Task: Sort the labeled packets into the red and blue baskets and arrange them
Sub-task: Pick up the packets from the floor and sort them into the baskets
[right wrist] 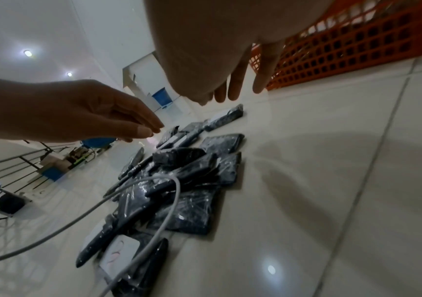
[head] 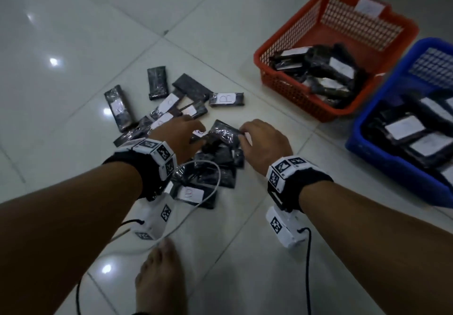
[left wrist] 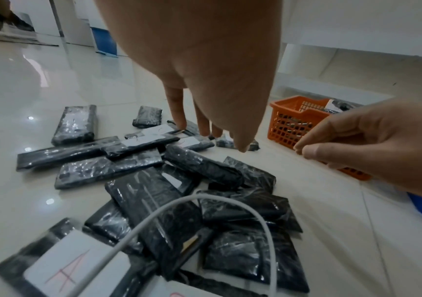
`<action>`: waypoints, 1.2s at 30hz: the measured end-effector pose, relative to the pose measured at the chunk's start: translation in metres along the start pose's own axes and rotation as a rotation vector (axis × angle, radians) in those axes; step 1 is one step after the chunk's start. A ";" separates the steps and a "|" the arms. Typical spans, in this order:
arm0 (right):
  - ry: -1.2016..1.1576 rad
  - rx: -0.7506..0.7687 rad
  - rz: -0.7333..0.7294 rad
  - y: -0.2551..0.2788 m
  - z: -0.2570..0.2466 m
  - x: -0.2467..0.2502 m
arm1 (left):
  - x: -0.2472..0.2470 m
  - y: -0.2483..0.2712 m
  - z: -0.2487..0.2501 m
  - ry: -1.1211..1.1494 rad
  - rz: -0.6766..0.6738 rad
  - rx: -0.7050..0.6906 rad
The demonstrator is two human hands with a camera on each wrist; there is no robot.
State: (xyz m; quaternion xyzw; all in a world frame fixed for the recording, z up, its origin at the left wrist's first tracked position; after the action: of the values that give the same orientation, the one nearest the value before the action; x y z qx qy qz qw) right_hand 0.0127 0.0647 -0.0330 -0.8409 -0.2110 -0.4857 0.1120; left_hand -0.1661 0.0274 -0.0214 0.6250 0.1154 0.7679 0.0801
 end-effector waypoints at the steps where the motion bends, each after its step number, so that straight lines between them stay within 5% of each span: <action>1: 0.014 -0.013 -0.036 -0.005 -0.001 -0.010 | -0.005 -0.003 -0.005 0.002 -0.018 0.002; 8: 0.046 -0.009 -0.229 -0.043 0.002 -0.061 | -0.034 -0.036 -0.020 -0.015 -0.191 -0.088; 13: 0.164 0.017 -0.215 -0.063 -0.001 -0.077 | -0.038 -0.051 -0.031 0.039 -0.230 -0.115; 18: 0.003 -0.032 -0.201 -0.067 -0.002 -0.063 | -0.041 -0.064 -0.043 -0.211 -0.264 -0.059; 24: -0.529 -0.452 -0.112 -0.063 0.044 -0.055 | -0.038 -0.060 -0.046 0.168 -0.073 0.092; 28: -0.846 -0.673 -0.063 -0.046 0.060 -0.048 | -0.025 -0.060 -0.029 0.398 -0.061 0.163; 32: -0.989 -0.633 -0.006 -0.036 0.066 -0.007 | 0.004 -0.067 0.008 0.487 -0.016 0.172; 36: -0.849 -0.497 0.087 -0.030 0.081 0.055 | 0.030 -0.073 0.059 0.581 -0.034 0.166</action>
State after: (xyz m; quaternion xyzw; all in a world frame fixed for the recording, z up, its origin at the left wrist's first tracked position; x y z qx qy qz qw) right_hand 0.0852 0.1366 -0.0268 -0.9738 -0.0807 -0.1306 -0.1676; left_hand -0.1162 0.1104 -0.0027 0.3814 0.2063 0.9011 0.0051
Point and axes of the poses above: each hand's wrist, its own y-axis away from the middle knuckle, its own x-axis out of the back of the hand, z = x × y, the point moved 8 cm from there along -y, towards the middle knuckle, and after that the axes turned 2 degrees about -x, right-handed, at the moved point
